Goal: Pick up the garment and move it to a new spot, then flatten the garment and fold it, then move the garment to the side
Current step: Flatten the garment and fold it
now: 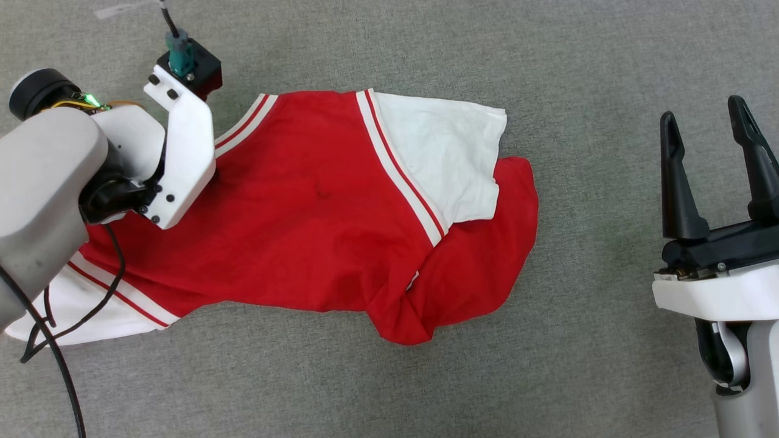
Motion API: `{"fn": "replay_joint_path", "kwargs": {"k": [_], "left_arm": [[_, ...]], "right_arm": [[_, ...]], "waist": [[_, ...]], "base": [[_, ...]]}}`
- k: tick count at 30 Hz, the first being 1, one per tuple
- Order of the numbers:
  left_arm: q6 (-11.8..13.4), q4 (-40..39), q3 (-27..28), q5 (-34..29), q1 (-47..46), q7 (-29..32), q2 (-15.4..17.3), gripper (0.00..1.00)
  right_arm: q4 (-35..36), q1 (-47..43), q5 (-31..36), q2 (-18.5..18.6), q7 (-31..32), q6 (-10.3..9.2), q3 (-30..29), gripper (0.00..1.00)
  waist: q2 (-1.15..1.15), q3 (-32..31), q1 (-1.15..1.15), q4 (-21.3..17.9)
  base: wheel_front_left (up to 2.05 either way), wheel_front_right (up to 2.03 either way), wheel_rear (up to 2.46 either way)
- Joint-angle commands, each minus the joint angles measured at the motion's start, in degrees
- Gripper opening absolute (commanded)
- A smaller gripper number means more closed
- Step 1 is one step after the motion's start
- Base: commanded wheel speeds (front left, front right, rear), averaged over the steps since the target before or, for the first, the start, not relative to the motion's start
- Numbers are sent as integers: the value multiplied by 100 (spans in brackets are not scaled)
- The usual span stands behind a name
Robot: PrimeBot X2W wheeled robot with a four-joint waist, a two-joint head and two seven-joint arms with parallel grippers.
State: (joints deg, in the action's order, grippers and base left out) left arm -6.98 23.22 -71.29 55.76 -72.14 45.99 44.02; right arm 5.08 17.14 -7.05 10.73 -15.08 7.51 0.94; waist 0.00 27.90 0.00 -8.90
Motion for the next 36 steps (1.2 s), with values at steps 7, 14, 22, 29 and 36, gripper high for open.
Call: {"fn": "replay_joint_path", "kwargs": {"k": [7, 14, 22, 29, 36], "left_arm": [[-25, -45, -45, -155, -144, -311, -174, 0], [-36, -478, 60, -148, -684, -927, -431, 0], [-38, -84, -140, -330, -551, -1297, -778, 0], [-43, 324, -227, -316, -59, -1616, -874, 100], [-38, 124, -79, -146, -511, -2371, -574, 100]], "right_arm": [[-4, 16, 43, -42, -13, -4, -44, 100], [62, -11, 11, -88, -13, -4, -54, 100], [39, 193, 10, -220, -13, -4, 56, 100], [-12, 211, 64, -257, -13, -4, 15, 100], [-49, -29, 101, -181, -13, -4, -109, 100]], "waist": [[0, -131, 0, -10], [0, -125, 0, -117], [0, 145, 0, -370], [0, 48, 0, -376], [0, -336, 0, -56]], "base": [[0, 0, 0], [0, 0, 0], [0, 0, 0], [0, 0, 0], [0, 0, 0]]}}
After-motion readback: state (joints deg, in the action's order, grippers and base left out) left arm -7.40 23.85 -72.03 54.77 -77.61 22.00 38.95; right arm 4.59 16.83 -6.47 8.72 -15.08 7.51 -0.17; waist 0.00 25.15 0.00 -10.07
